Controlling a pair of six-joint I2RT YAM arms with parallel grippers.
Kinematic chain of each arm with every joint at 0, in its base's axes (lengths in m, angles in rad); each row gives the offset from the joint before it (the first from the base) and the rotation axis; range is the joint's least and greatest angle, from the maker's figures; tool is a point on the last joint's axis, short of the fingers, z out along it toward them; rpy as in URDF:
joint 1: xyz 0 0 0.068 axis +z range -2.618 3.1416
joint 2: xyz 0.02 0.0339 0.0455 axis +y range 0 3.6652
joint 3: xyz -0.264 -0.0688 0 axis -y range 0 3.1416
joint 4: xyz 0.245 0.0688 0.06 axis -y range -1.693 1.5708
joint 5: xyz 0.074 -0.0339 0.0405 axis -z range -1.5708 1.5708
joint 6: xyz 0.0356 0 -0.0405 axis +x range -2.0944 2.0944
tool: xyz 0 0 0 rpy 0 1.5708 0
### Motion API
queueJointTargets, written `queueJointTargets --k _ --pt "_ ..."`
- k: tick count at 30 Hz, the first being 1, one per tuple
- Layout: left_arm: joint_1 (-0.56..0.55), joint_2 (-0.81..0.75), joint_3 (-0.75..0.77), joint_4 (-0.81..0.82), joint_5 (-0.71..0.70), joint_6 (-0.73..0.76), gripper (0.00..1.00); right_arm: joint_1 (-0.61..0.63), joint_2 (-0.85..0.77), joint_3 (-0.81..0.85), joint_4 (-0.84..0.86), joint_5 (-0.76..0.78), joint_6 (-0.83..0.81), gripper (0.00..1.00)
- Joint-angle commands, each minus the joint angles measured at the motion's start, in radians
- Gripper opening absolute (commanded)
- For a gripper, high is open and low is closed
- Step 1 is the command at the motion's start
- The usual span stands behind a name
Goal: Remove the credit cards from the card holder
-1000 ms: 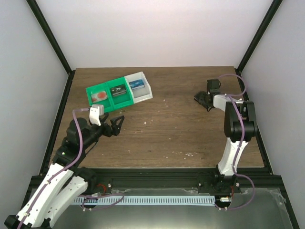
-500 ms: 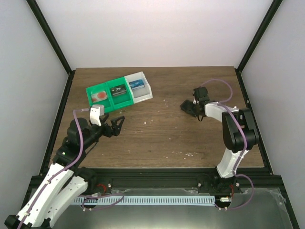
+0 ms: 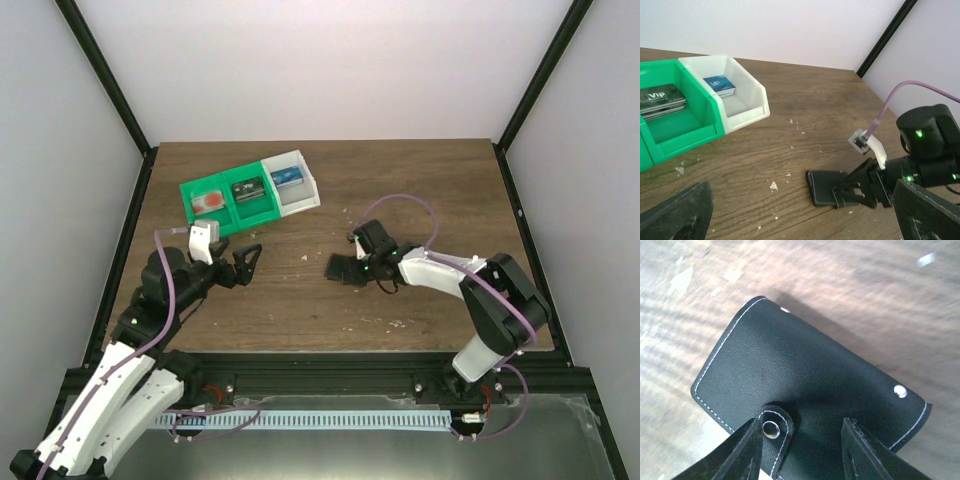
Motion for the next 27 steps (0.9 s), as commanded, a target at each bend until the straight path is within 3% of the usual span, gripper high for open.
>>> queueJointTargets --k 1,9,14,18,27 --pt "0.004 0.003 -0.001 0.016 0.01 0.014 1.0 0.111 -0.02 -0.052 -0.113 -0.085 0.031 0.45" --pt "0.004 0.013 0.009 -0.01 -0.062 -0.018 0.97 0.234 -0.021 -0.032 -0.168 -0.104 0.02 0.45" --pt "0.004 0.122 0.043 -0.037 0.098 -0.06 0.95 0.235 -0.117 -0.011 -0.214 -0.12 0.118 0.47" --pt "0.002 0.217 0.054 -0.054 0.215 -0.11 0.87 0.234 -0.233 -0.057 -0.196 -0.131 0.249 0.47" --pt "0.002 0.28 -0.01 0.019 0.246 -0.188 0.79 0.23 -0.308 -0.195 -0.089 -0.095 0.427 0.41"
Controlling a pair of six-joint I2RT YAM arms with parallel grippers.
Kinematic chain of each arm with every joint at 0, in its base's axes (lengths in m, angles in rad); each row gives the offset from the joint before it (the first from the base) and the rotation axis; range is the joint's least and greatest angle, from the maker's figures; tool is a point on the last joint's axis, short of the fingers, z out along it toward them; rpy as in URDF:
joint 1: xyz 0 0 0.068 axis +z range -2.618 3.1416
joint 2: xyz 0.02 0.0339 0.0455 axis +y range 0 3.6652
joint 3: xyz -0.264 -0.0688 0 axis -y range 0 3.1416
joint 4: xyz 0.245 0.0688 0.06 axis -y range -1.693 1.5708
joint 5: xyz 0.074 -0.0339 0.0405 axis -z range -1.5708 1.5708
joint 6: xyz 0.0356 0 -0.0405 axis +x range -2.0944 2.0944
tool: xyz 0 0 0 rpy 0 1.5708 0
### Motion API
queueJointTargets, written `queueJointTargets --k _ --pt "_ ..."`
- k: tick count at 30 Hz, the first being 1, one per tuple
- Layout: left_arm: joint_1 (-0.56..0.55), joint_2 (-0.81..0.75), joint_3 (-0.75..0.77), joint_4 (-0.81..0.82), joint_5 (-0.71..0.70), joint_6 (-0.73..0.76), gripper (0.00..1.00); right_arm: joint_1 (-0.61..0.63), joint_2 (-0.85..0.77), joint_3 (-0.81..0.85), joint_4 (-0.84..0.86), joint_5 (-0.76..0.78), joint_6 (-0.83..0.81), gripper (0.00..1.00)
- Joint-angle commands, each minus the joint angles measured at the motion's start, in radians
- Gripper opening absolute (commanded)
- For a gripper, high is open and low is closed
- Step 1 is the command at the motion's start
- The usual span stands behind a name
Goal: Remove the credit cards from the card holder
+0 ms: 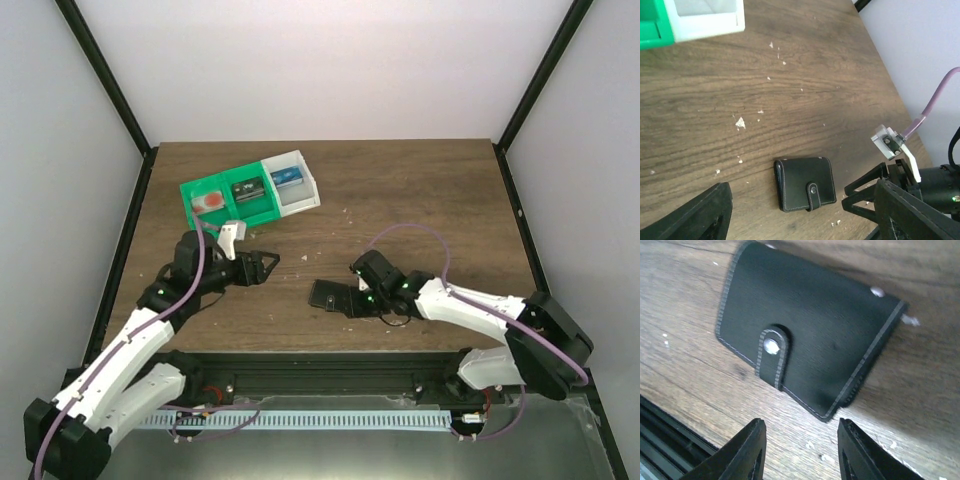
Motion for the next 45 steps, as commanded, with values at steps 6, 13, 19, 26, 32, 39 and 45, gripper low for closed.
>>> queueJointTargets --k 6,13,19,26,32,39,45 --pt "-0.001 0.101 -0.017 0.038 0.099 -0.077 0.68 -0.048 0.039 -0.083 0.16 0.018 0.084 0.4" --pt "-0.01 0.138 -0.024 -0.006 0.085 -0.08 0.66 -0.065 0.139 -0.031 0.232 -0.011 -0.026 0.4" --pt "-0.012 0.115 -0.04 -0.022 0.077 -0.108 0.61 -0.067 0.241 0.065 0.277 -0.06 -0.097 0.4" --pt "-0.012 0.073 -0.088 0.005 0.076 -0.157 0.61 -0.068 0.333 0.175 0.252 -0.031 -0.131 0.41" --pt "-0.012 0.022 -0.106 0.027 0.103 -0.199 0.64 -0.039 0.302 0.277 0.006 0.104 -0.066 0.38" --pt "-0.011 -0.06 -0.111 0.028 0.029 -0.23 0.66 0.046 0.212 0.289 -0.121 0.204 0.059 0.31" --pt "-0.012 -0.094 -0.15 0.069 0.027 -0.265 0.66 0.111 0.274 0.33 -0.109 0.221 0.076 0.24"
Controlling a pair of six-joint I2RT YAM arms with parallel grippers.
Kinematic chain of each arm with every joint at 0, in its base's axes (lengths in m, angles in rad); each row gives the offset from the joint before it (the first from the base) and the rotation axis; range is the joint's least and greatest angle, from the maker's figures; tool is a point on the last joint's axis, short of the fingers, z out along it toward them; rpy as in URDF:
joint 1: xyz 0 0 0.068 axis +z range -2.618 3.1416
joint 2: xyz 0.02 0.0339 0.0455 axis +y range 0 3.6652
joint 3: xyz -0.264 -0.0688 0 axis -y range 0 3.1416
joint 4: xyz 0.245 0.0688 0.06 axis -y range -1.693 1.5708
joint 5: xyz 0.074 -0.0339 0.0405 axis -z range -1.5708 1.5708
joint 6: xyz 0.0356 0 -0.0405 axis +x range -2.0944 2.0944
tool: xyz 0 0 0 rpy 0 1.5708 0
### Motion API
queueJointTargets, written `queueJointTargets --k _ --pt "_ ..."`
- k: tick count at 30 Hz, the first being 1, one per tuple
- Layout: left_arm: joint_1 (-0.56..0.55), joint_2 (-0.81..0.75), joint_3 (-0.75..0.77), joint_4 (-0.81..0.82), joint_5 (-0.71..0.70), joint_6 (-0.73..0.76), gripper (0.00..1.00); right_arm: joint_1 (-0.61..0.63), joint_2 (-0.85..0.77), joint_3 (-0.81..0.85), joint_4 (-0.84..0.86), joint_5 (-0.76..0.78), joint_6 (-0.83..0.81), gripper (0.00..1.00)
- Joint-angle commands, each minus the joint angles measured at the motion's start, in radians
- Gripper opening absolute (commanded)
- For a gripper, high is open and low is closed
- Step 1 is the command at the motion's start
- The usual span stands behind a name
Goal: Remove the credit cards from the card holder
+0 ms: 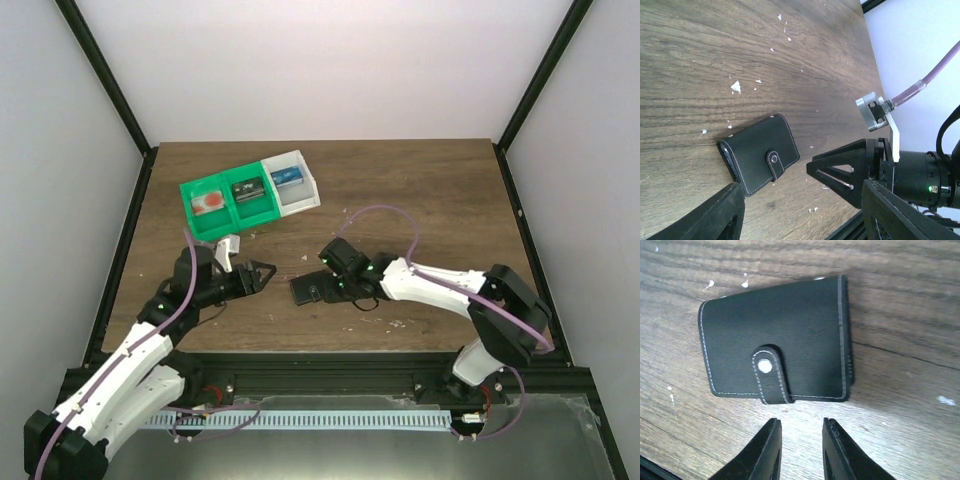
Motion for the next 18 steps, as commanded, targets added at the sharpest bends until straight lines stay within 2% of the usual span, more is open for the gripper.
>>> queueJointTargets --k 1,11,18 --pt "-0.004 -0.021 -0.031 0.039 -0.013 -0.028 0.66 0.045 0.065 0.089 -0.032 0.044 0.041 0.24" --pt "-0.004 -0.039 -0.016 -0.024 -0.08 0.028 0.66 0.066 0.238 0.256 -0.06 0.073 0.001 0.26" --pt "-0.004 -0.071 -0.036 -0.017 -0.108 0.009 0.66 0.065 0.313 0.279 -0.081 0.065 -0.029 0.28"
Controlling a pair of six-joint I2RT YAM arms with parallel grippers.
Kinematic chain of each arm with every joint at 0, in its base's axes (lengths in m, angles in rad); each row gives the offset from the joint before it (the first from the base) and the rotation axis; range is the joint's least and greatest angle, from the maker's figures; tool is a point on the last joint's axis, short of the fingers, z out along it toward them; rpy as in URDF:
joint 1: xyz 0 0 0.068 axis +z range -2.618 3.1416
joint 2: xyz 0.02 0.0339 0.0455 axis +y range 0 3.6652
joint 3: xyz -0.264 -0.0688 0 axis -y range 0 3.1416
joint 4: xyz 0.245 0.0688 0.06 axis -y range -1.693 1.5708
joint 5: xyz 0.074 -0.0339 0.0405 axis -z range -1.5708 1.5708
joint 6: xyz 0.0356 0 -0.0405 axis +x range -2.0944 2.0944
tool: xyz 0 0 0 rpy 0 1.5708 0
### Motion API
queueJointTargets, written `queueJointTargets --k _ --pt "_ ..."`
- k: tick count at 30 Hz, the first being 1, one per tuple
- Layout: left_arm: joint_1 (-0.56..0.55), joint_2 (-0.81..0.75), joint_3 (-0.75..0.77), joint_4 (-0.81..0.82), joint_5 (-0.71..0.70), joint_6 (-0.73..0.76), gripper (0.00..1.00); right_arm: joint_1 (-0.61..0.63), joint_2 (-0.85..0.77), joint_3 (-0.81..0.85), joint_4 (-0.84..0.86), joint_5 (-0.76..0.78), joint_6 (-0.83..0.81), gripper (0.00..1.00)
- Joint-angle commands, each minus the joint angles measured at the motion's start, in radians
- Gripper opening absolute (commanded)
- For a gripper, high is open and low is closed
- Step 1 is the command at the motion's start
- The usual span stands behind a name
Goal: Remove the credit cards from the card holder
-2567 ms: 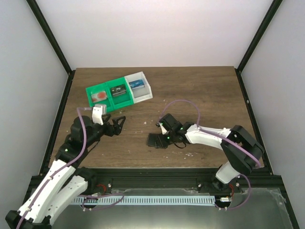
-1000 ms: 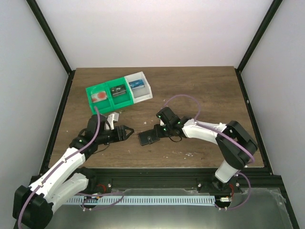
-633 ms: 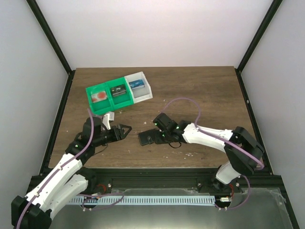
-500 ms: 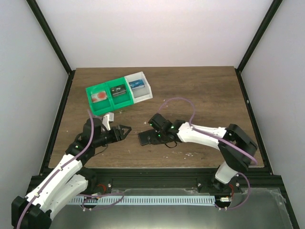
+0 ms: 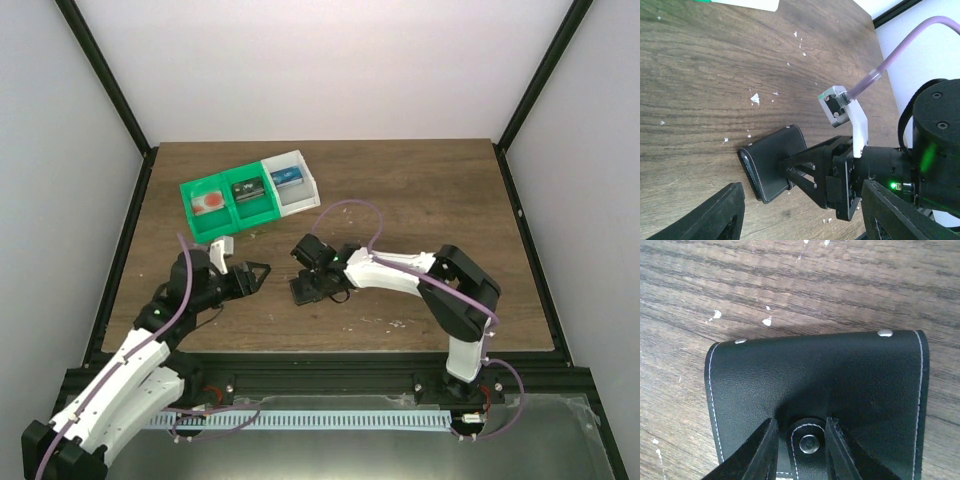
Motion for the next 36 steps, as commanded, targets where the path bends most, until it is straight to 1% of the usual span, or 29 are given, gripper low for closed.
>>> queueJointTargets --k 1,5,8,11,13,16,22,26,29,32,36 --pt "-0.003 -0.013 -0.011 0.004 -0.025 0.0 0.66 0.008 0.033 0.029 -0.032 0.005 -0.032 0.28" --pt "-0.003 0.008 -0.011 0.012 -0.031 -0.001 0.62 0.008 0.058 0.031 -0.034 -0.006 -0.051 0.28" --pt "-0.003 0.034 -0.012 0.022 -0.027 0.001 0.61 0.008 0.058 0.029 -0.036 0.005 -0.061 0.24" --pt "-0.003 0.059 -0.014 0.045 -0.003 -0.006 0.59 0.008 0.056 0.027 -0.051 0.036 -0.078 0.17" --pt "-0.003 0.074 -0.014 0.057 0.008 -0.015 0.58 0.008 0.048 0.028 -0.065 0.076 -0.088 0.09" --pt "-0.003 0.092 -0.013 0.07 0.013 -0.022 0.57 0.008 -0.009 -0.008 -0.025 0.105 -0.12 0.01" --pt "-0.003 0.125 -0.027 0.108 0.027 -0.038 0.54 0.008 -0.147 -0.111 0.12 0.108 -0.202 0.0" --pt "-0.004 0.158 -0.05 0.15 0.058 -0.043 0.53 0.008 -0.221 -0.179 0.231 0.131 -0.258 0.01" --pt "-0.004 0.176 -0.073 0.201 0.102 -0.056 0.54 0.008 -0.302 -0.236 0.332 0.111 -0.313 0.0" --pt "-0.004 0.191 -0.091 0.272 0.187 -0.092 0.57 0.008 -0.356 -0.275 0.421 0.056 -0.385 0.0" --pt "-0.004 0.194 -0.109 0.39 0.278 -0.183 0.68 0.008 -0.401 -0.321 0.505 0.022 -0.452 0.01"
